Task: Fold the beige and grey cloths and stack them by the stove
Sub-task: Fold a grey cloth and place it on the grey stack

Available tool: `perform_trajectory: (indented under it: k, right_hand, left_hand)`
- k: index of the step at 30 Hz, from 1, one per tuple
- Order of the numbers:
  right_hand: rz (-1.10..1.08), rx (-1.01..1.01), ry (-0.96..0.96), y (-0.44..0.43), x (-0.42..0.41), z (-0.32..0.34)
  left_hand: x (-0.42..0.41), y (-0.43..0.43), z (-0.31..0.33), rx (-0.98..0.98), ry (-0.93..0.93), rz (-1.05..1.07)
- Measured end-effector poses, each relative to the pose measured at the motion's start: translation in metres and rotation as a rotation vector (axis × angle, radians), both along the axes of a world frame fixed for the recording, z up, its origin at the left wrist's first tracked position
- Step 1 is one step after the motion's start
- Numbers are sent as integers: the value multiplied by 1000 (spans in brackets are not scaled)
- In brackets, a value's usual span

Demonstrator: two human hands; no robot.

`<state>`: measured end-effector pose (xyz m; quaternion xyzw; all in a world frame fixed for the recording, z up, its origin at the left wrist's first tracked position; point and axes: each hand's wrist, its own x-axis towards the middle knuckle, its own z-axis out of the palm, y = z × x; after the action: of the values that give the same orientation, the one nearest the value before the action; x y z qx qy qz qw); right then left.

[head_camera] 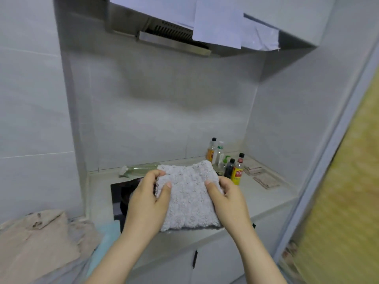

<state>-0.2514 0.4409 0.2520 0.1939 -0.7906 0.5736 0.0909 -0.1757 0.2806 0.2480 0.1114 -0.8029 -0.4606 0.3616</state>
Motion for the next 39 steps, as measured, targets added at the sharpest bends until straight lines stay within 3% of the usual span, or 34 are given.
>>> perform_trajectory:
  k: [20, 32, 39]
  right_hand:
    - [-362, -22, -228, 214, -215, -19]
    - [-252, 17, -349, 332, -374, -47]
    - [-171, 170, -374, 365, -475, -65]
  left_hand:
    - [-277, 188, -31, 22, -231, -450]
    - [-422, 306, -57, 4, -343, -373]
    - [-504, 339, -76, 9, -389, -304]
